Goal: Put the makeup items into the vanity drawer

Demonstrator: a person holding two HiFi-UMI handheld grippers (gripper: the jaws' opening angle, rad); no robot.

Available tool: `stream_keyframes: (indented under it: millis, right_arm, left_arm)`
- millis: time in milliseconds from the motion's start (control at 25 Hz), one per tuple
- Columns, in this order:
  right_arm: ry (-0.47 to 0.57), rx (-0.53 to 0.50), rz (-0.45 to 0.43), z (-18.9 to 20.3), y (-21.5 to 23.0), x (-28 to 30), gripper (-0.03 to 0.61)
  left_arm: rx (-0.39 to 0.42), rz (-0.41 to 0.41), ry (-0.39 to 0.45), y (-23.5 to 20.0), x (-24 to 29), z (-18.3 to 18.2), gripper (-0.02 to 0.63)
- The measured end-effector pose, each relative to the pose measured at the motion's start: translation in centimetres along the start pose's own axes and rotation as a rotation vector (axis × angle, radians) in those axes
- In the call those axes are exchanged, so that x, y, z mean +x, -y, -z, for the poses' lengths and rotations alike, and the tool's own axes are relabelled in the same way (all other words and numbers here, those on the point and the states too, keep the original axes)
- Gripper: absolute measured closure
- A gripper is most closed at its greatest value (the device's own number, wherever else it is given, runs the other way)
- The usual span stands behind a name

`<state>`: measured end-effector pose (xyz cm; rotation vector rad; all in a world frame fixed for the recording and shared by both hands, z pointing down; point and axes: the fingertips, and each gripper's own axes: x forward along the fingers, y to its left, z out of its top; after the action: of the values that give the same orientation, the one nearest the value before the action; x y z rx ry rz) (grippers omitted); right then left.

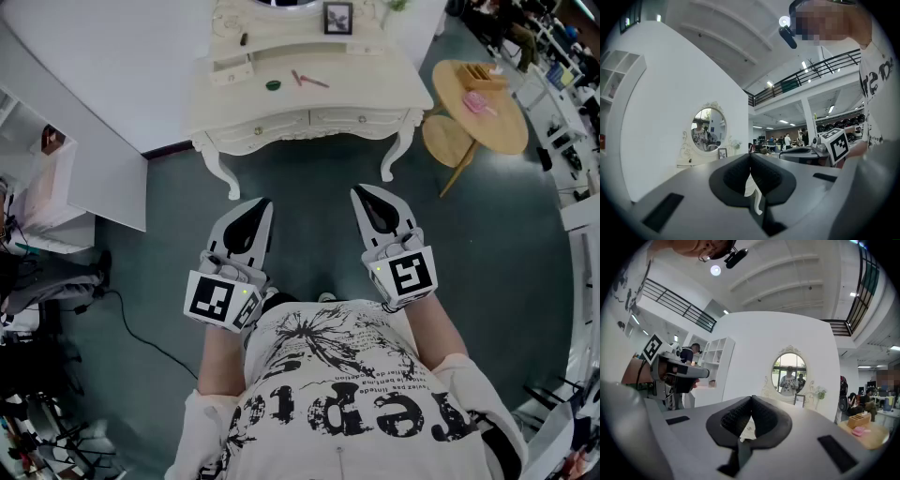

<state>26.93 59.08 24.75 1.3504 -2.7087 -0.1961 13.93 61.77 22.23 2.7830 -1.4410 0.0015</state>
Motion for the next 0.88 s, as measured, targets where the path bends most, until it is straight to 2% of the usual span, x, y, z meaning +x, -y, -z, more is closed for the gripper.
stream_keyframes:
  millis: [160, 440, 600, 640, 680, 720, 800, 880]
  right_arm:
    - [0.043, 0.003, -0.006, -1.0, 0.1, 0.3, 0.566]
    - [0.017, 0.007, -0.009, -0.1, 0.7, 0.2, 0.566]
    - [0.018, 0.062, -0.029, 0.4, 1.1, 0.5, 0.566]
    - [0.021, 0.075, -0.027, 0.4, 1.3, 0.7, 0.486]
    - [0.027, 0.084, -0.029, 0.4, 1.6, 1.1, 0.225]
    - [0.035, 0.088, -0.031, 0.4, 1.9, 1.5, 0.029]
    - [0.034, 0.087, -0.014, 0.6, 3.0, 2.3, -0.018]
    - [0.01, 0.084, 0.001, 1.2, 3.7, 3.2, -0.018]
  left_arm:
    - [0.001, 0.001, 0.003, -0.1, 0.3, -0.2, 0.6]
    - [-0.017, -0.008, 0.002, -0.2, 0.9, 0.4, 0.6]
    - [-0.027, -0.009, -0.005, -0.1, 1.9, 0.7, 0.6]
    - [-0.031, -0.01, -0.01, 0.0, 2.2, 0.9, 0.6]
    - [-0.034, -0.011, -0.014, 0.1, 2.4, 1.0, 0.6]
    - [-0.035, -0.012, -0.018, 0.1, 2.7, 1.1, 0.6]
    - [-0.039, -0.018, -0.025, -0.1, 3.3, 1.4, 0.6]
    - [-0.044, -0.023, -0.037, -0.6, 3.7, 1.8, 0.6]
